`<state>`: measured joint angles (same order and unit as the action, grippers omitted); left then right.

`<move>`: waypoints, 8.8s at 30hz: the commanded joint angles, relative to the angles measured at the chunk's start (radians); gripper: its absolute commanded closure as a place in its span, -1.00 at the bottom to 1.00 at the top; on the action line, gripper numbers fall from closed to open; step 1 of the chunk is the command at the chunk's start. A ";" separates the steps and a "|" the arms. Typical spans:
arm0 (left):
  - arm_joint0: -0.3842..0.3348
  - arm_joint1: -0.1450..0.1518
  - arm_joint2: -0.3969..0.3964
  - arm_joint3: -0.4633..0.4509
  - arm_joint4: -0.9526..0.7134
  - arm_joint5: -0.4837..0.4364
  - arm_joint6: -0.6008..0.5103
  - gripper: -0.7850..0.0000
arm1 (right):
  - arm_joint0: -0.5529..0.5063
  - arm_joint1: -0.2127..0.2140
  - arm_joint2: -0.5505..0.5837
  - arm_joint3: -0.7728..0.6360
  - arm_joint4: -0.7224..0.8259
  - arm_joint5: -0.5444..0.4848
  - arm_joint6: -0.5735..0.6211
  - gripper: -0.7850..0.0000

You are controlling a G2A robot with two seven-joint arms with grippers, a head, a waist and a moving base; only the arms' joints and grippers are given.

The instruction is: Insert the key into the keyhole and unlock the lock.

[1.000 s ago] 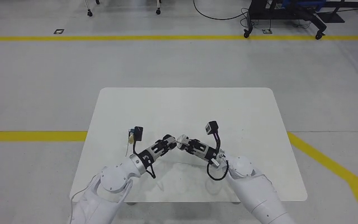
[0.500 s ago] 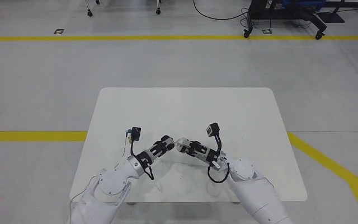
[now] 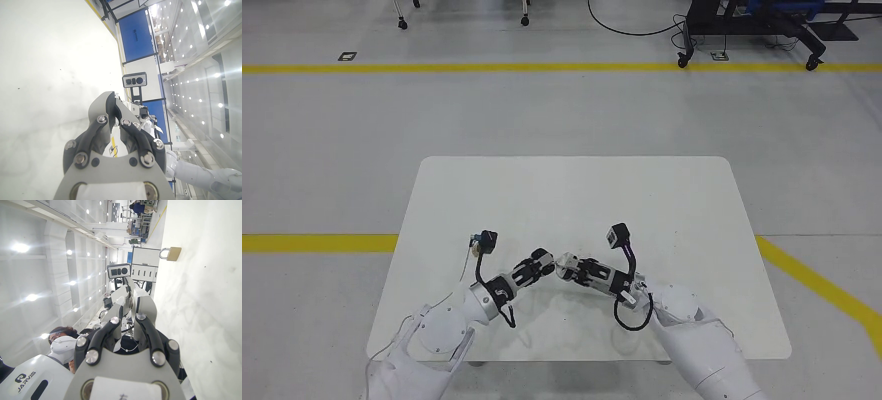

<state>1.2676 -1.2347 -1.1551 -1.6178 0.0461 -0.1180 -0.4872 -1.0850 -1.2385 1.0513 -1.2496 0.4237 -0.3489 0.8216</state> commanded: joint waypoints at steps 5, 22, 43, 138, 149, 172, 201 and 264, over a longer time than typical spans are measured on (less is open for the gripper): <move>0.004 0.002 -0.011 0.001 0.000 -0.007 0.002 1.00 | 0.000 0.001 -0.001 -0.007 -0.012 0.019 0.018 1.00; 0.043 0.015 -0.120 -0.050 -0.038 -0.033 0.038 -1.00 | -0.012 0.003 0.049 -0.011 0.011 -0.079 -0.025 1.00; 0.148 0.066 -0.240 -0.027 0.969 -0.010 0.251 -0.90 | -0.032 0.007 0.098 -0.029 0.027 -0.155 -0.078 1.00; -0.100 -0.061 0.011 0.295 -0.485 -0.175 -0.069 1.00 | 0.069 -0.076 -0.038 0.089 0.089 -0.088 -0.218 1.00; -0.097 -0.069 -0.003 0.304 -0.585 -0.154 -0.059 1.00 | 0.082 -0.084 -0.054 0.065 0.123 -0.099 -0.062 1.00; -0.257 -0.136 0.081 0.480 -1.050 0.094 -0.188 1.00 | -0.133 -0.036 0.160 -0.186 -0.292 -0.152 -0.427 1.00; -0.135 -0.117 0.042 0.290 -0.739 0.020 0.033 1.00 | -0.276 -0.007 0.191 -0.537 -0.357 0.366 -0.345 1.00; -0.141 -0.120 0.022 0.322 -0.493 -0.068 -0.021 1.00 | -0.208 -0.027 0.094 -0.502 -0.451 0.506 -0.441 1.00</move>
<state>1.1256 -1.3546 -1.1333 -1.2961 -0.4492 -0.1841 -0.5066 -1.2927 -1.2652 1.1453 -1.7516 -0.0266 0.1562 0.3812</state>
